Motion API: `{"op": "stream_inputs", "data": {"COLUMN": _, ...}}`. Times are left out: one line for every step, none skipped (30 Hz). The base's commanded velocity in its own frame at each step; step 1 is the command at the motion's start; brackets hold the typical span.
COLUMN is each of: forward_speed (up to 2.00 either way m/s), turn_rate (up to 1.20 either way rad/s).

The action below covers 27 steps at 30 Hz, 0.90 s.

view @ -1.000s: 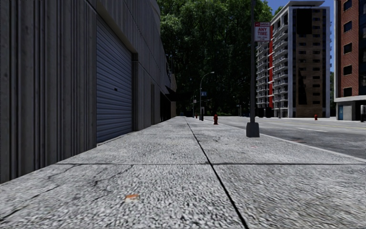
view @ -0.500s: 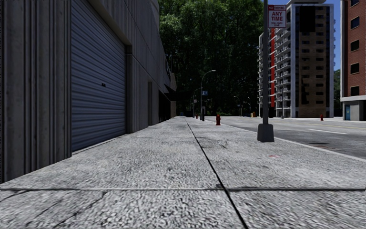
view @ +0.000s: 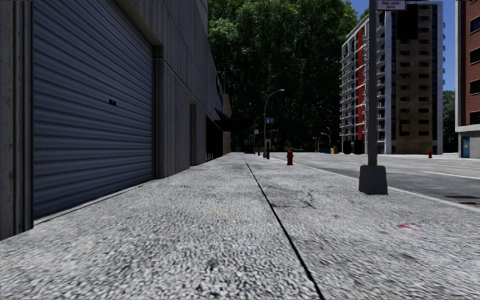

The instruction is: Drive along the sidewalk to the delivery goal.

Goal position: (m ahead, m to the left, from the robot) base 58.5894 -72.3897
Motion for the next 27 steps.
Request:
{"op": "stream_inputs", "data": {"forward_speed": 2.0, "turn_rate": 0.0}}
{"op": "stream_inputs", "data": {"forward_speed": 2.0, "turn_rate": 0.0}}
{"op": "stream_inputs", "data": {"forward_speed": 2.0, "turn_rate": 0.0}}
{"op": "stream_inputs", "data": {"forward_speed": 2.0, "turn_rate": 0.0}}
{"op": "stream_inputs", "data": {"forward_speed": 2.0, "turn_rate": 0.0}}
{"op": "stream_inputs", "data": {"forward_speed": 2.0, "turn_rate": 0.0}}
{"op": "stream_inputs", "data": {"forward_speed": 2.0, "turn_rate": 0.0}}
{"op": "stream_inputs", "data": {"forward_speed": 2.0, "turn_rate": 0.0}}
{"op": "stream_inputs", "data": {"forward_speed": 2.0, "turn_rate": 0.0}}
{"op": "stream_inputs", "data": {"forward_speed": 2.0, "turn_rate": 0.0}}
{"op": "stream_inputs", "data": {"forward_speed": 2.0, "turn_rate": 0.0}}
{"op": "stream_inputs", "data": {"forward_speed": 2.0, "turn_rate": 0.0}}
{"op": "stream_inputs", "data": {"forward_speed": 2.0, "turn_rate": 0.0}}
{"op": "stream_inputs", "data": {"forward_speed": 2.0, "turn_rate": 0.0}}
{"op": "stream_inputs", "data": {"forward_speed": 2.0, "turn_rate": 0.0}}
{"op": "stream_inputs", "data": {"forward_speed": 2.0, "turn_rate": 0.0}}
{"op": "stream_inputs", "data": {"forward_speed": 2.0, "turn_rate": 0.0}}
{"op": "stream_inputs", "data": {"forward_speed": 2.0, "turn_rate": 0.0}}
{"op": "stream_inputs", "data": {"forward_speed": 2.0, "turn_rate": 0.0}}
{"op": "stream_inputs", "data": {"forward_speed": 2.0, "turn_rate": 0.0}}
{"op": "stream_inputs", "data": {"forward_speed": 2.0, "turn_rate": 0.0}}
{"op": "stream_inputs", "data": {"forward_speed": 2.0, "turn_rate": 0.0}}
{"op": "stream_inputs", "data": {"forward_speed": 2.0, "turn_rate": 0.0}}
{"op": "stream_inputs", "data": {"forward_speed": 2.0, "turn_rate": 0.0}}
{"op": "stream_inputs", "data": {"forward_speed": 2.0, "turn_rate": 0.0}}
{"op": "stream_inputs", "data": {"forward_speed": 2.0, "turn_rate": 0.0}}
{"op": "stream_inputs", "data": {"forward_speed": 2.0, "turn_rate": 0.0}}
